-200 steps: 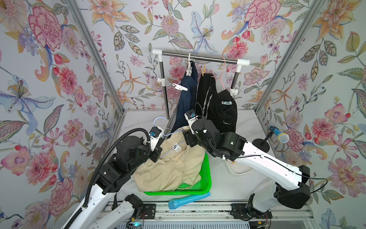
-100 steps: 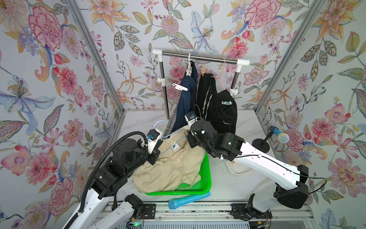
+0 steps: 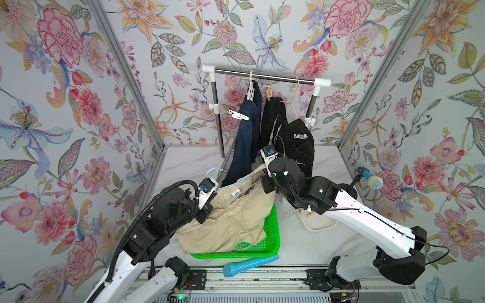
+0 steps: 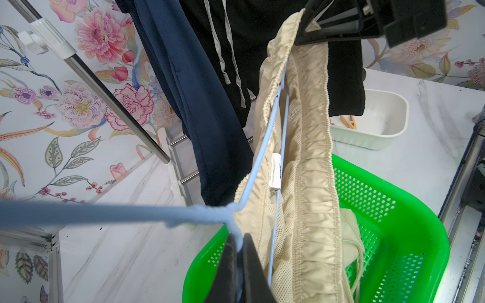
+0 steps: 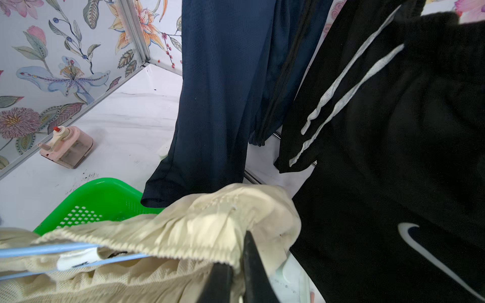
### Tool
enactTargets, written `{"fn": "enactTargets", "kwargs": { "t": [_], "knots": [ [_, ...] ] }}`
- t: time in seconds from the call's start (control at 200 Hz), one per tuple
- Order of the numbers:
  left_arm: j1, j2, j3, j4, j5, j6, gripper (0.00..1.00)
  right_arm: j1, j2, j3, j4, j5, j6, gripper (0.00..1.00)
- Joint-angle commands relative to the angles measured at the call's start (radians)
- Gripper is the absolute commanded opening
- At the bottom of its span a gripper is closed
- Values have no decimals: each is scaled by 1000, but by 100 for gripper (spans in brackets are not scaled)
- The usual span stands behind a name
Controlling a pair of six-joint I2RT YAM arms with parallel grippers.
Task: Remove the clothespins securing shorts to the hanger
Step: Remove the shorts from the hanger.
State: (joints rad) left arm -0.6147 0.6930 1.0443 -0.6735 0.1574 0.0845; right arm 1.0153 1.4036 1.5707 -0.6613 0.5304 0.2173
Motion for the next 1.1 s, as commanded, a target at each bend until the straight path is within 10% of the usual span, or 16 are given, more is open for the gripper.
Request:
{"fn": "enactTargets", "kwargs": {
  "t": [0.0, 0.56, 1.096],
  "knots": [
    [-9, -25, -21, -28, 24, 24, 0, -21, -33, -17, 5, 32, 14, 8],
    [-8, -170, -40, 47, 10, 4, 0, -116, -110, -112, 5, -76, 69, 0],
    [-8, -115, -92, 427, 8, -220, 0, 2, -139, -141, 100, -167, 50, 0]
  ]
}}
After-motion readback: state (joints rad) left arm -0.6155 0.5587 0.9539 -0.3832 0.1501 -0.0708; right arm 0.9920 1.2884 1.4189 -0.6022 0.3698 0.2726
